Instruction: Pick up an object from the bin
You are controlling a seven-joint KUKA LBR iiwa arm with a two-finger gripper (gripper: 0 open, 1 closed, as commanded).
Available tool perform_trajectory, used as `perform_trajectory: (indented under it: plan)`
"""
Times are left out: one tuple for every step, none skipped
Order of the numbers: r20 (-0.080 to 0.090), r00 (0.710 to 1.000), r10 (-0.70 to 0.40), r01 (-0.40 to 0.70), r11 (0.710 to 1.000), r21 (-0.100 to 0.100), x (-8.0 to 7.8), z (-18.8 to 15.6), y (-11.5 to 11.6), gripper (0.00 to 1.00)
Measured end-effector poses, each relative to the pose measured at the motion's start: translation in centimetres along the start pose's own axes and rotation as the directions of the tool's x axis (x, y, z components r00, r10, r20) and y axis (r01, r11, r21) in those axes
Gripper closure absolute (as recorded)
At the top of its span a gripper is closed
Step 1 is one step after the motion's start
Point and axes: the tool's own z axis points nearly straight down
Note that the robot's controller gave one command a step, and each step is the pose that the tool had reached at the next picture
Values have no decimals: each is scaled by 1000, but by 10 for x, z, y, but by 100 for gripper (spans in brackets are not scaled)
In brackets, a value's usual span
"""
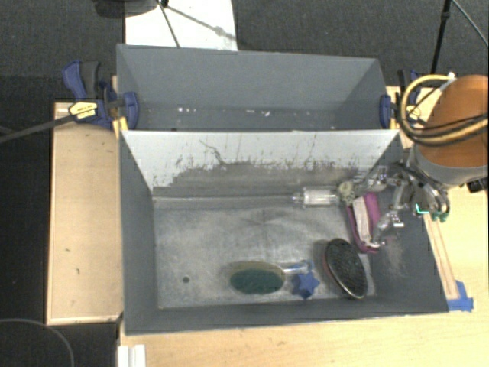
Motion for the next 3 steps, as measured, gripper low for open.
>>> perform_trajectory:
  plan:
    - [-11, 998, -69, 68, 998, -4, 76, 75, 34, 0]
    - [-1, 997, -74, 74, 997, 0, 71, 70, 32, 100]
    - [4, 917, -398, 398, 917, 2, 48, -52, 35, 100]
